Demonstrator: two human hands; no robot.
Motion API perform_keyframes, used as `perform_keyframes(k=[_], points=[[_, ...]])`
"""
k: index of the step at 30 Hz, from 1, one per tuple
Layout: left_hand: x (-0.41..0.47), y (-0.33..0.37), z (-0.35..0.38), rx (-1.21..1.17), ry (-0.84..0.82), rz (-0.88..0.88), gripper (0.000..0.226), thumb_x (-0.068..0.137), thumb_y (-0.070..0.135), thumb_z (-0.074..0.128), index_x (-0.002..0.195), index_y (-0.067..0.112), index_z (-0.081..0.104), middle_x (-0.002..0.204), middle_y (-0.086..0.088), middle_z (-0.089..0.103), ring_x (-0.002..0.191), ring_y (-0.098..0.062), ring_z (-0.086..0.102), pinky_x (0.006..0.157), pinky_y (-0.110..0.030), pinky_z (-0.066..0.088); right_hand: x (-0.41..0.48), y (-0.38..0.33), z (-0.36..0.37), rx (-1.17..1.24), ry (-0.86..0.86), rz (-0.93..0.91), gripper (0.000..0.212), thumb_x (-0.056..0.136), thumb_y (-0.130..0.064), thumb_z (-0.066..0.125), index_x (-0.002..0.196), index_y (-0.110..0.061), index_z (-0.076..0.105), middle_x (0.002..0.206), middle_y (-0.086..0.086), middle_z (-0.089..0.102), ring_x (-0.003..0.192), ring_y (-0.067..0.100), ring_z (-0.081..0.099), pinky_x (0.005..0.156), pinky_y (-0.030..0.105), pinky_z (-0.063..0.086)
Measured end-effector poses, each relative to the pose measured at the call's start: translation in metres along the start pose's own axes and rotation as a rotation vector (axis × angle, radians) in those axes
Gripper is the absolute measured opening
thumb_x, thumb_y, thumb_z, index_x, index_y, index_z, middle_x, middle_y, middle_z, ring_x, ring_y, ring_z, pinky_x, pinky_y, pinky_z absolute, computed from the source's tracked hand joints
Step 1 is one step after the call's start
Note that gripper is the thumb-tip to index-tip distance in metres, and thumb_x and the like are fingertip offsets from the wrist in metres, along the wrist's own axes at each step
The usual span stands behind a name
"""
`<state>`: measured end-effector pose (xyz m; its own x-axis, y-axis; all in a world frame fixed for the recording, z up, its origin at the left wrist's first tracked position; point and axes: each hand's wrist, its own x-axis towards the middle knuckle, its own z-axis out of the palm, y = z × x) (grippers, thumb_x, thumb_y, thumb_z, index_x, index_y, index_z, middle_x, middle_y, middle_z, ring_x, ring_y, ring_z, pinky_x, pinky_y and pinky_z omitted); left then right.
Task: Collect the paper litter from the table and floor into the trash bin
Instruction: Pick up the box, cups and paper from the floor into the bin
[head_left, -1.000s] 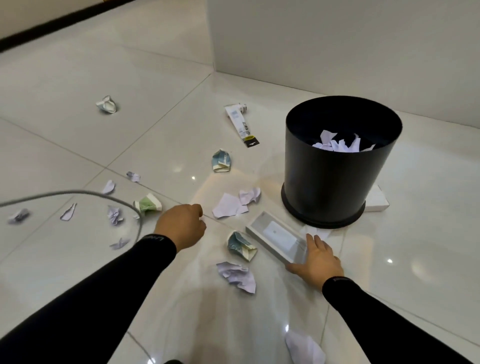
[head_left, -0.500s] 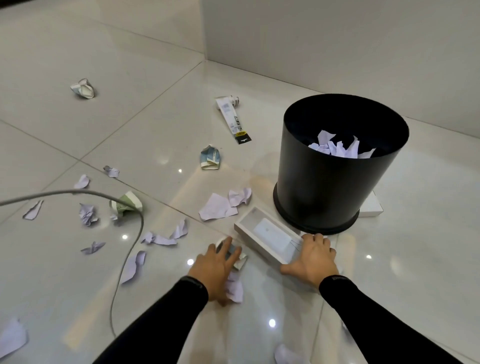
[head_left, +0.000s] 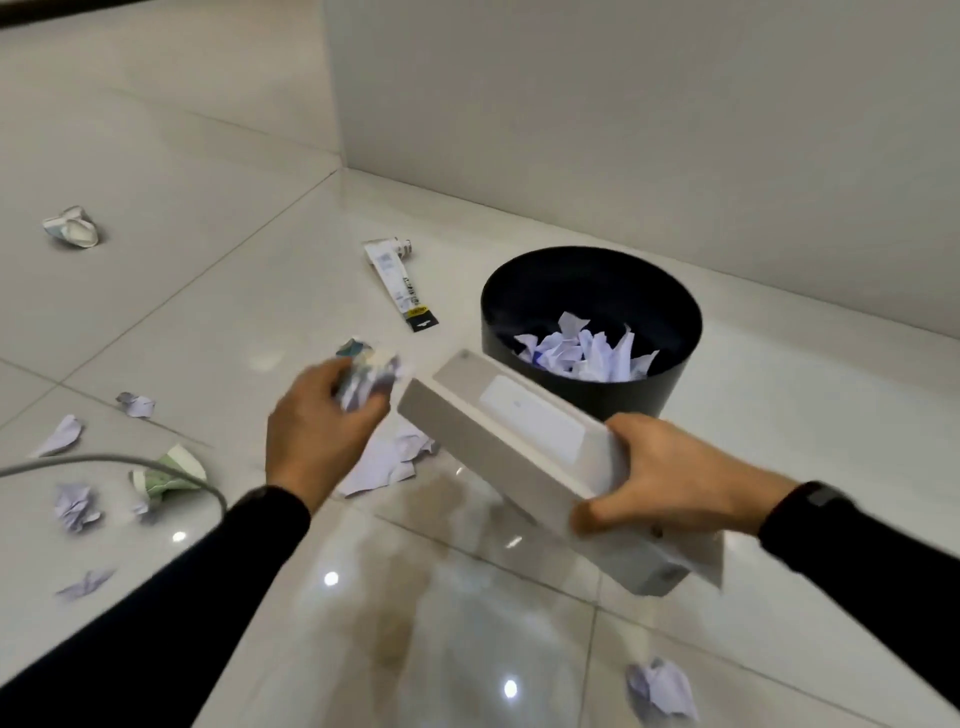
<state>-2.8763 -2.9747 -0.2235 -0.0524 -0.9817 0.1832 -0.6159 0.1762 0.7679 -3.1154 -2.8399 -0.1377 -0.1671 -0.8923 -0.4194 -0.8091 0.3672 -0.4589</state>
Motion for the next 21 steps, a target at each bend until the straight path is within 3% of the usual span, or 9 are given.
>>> perform_keyframes(k=[3, 5, 7, 10, 14, 17, 19, 21], points=[[0.023, 0.061, -0.007, -0.256, -0.028, 0.051, 0.031, 0.064, 0.048, 0.061, 0.088, 0.029, 0.063, 0.078, 0.009, 0.067, 0.081, -0.018, 0.063, 0.065, -0.027, 0.048, -0.028, -0.024, -0.060, 0.091, 0.111, -0.096, 0.063, 0.031, -0.062, 0.066, 0.080, -0.023, 0.058, 0.069, -0.012, 0.067, 0.059, -0.005, 0.062, 0.049, 0.012, 0.048], [0.033, 0.099, -0.004, -0.355, -0.099, 0.120, 0.032, 0.066, 0.047, 0.064, 0.093, 0.030, 0.065, 0.079, 0.010, 0.069, 0.079, -0.015, 0.065, 0.070, -0.030, 0.053, -0.039, -0.036, -0.101, 0.241, 0.221, -0.168, 0.065, 0.031, -0.060, 0.068, 0.081, -0.019, 0.065, 0.075, -0.004, 0.072, 0.066, 0.012, 0.068, 0.064, 0.032, 0.056], [0.042, 0.130, 0.008, -0.310, -0.194, 0.202, 0.039, 0.065, 0.046, 0.065, 0.100, 0.031, 0.066, 0.086, 0.012, 0.070, 0.080, -0.010, 0.064, 0.069, -0.024, 0.049, -0.042, -0.048, -0.135, 0.381, 0.303, -0.226, 0.047, 0.038, -0.055, 0.070, 0.067, -0.019, 0.069, 0.066, 0.000, 0.068, 0.064, 0.022, 0.063, 0.067, 0.043, 0.049], [0.050, 0.154, 0.034, -0.099, -0.307, 0.254, 0.045, 0.068, 0.049, 0.062, 0.105, 0.025, 0.065, 0.099, 0.005, 0.070, 0.089, -0.016, 0.063, 0.072, -0.024, 0.044, -0.031, -0.062, -0.161, 0.436, 0.380, -0.270, 0.036, 0.050, -0.057, 0.066, 0.058, -0.022, 0.066, 0.058, -0.008, 0.061, 0.057, 0.015, 0.057, 0.063, 0.034, 0.043], [0.065, 0.153, 0.056, -0.111, -0.340, 0.084, 0.037, 0.074, 0.052, 0.063, 0.090, 0.019, 0.062, 0.091, -0.002, 0.069, 0.090, -0.024, 0.064, 0.071, -0.030, 0.050, 0.011, -0.056, -0.164, 0.485, 0.485, -0.164, 0.038, 0.059, -0.054, 0.071, 0.066, -0.017, 0.065, 0.063, -0.008, 0.067, 0.057, 0.009, 0.063, 0.061, 0.023, 0.049], [0.071, 0.156, 0.062, -0.100, -0.447, 0.066, 0.056, 0.081, 0.045, 0.062, 0.127, 0.015, 0.054, 0.127, -0.005, 0.060, 0.114, -0.022, 0.057, 0.089, -0.028, 0.047, 0.044, -0.037, -0.149, 0.485, 0.485, -0.091, 0.038, 0.062, -0.048, 0.078, 0.074, -0.015, 0.065, 0.071, -0.004, 0.070, 0.055, 0.006, 0.065, 0.055, 0.021, 0.054], [0.068, 0.158, 0.062, 0.000, -0.615, 0.143, 0.041, 0.089, 0.036, 0.053, 0.124, 0.016, 0.056, 0.122, -0.005, 0.062, 0.103, -0.021, 0.058, 0.076, -0.025, 0.045, 0.062, -0.022, -0.130, 0.412, 0.468, -0.028, 0.047, 0.058, -0.048, 0.081, 0.084, -0.013, 0.064, 0.080, 0.001, 0.069, 0.058, 0.010, 0.066, 0.051, 0.022, 0.053], [0.065, 0.158, 0.060, 0.136, -0.661, 0.227, 0.030, 0.092, 0.023, 0.043, 0.112, 0.011, 0.062, 0.106, -0.006, 0.064, 0.096, -0.025, 0.057, 0.070, -0.026, 0.038, 0.077, -0.009, -0.107, 0.194, 0.427, 0.079, 0.067, 0.056, -0.053, 0.081, 0.101, -0.011, 0.054, 0.093, 0.001, 0.062, 0.073, 0.015, 0.062, 0.056, 0.025, 0.045]])
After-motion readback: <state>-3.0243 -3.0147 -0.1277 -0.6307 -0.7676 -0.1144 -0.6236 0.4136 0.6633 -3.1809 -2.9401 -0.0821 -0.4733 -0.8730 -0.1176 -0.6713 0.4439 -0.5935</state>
